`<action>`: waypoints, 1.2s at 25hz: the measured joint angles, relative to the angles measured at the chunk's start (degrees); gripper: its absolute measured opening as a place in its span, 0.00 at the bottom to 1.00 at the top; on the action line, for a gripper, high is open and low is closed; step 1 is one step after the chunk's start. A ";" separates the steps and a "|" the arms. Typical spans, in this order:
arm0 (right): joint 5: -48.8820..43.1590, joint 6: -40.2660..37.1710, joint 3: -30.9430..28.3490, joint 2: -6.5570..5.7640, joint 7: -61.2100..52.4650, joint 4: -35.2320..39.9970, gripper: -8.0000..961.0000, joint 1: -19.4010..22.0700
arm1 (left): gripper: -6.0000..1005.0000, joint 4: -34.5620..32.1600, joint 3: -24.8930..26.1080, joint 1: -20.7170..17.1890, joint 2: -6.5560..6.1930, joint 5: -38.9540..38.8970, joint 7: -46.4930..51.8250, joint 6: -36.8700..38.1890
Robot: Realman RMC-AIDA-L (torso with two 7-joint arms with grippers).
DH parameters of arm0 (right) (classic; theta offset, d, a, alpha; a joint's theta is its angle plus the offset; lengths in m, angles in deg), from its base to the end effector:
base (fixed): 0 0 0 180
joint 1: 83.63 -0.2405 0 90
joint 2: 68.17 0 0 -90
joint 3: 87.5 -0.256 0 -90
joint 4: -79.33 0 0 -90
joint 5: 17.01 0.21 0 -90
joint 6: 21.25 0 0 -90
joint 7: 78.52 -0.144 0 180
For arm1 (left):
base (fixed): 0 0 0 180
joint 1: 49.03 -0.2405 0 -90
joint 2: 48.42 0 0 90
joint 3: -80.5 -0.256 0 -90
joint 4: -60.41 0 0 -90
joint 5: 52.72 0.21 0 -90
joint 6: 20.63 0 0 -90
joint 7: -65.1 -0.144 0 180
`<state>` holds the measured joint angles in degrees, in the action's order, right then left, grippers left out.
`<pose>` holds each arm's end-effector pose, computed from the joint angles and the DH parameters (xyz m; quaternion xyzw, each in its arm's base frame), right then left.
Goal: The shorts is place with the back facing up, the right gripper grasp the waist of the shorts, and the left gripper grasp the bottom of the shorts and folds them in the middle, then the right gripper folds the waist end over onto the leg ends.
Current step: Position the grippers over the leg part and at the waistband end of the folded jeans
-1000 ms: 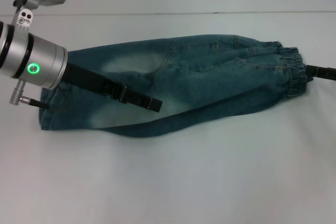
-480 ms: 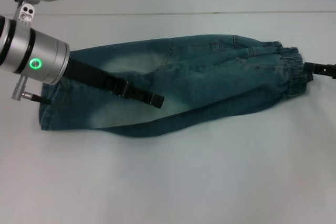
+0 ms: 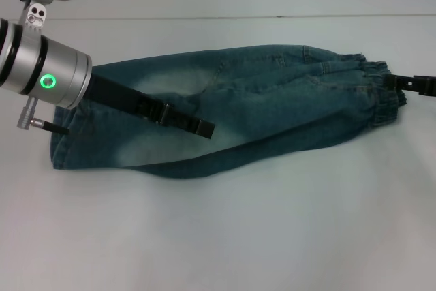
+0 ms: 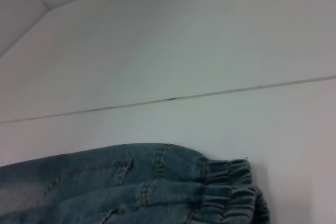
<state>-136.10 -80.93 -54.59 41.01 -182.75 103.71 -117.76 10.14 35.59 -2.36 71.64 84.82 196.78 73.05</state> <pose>0.3490 0.3872 0.0567 -0.7849 0.5005 0.1773 0.3195 -0.1798 0.3798 0.0010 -0.9002 -0.4316 -0.0476 0.0320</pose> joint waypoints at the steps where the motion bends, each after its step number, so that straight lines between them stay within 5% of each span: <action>1: 0.00 0.00 0.02 0.16 0.18 -0.03 0.95 -0.11 | 0.82 0.00 0.00 0.00 0.00 0.00 0.02 0.00; 30: 0.40 2.78 -0.13 1.29 1.84 -2.88 0.95 0.17 | 0.82 -0.01 -0.01 0.22 -0.22 0.00 0.34 1.07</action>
<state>-135.70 -78.16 -54.72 42.31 -180.91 100.83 -117.60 10.13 35.58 -2.14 71.42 84.82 197.11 74.12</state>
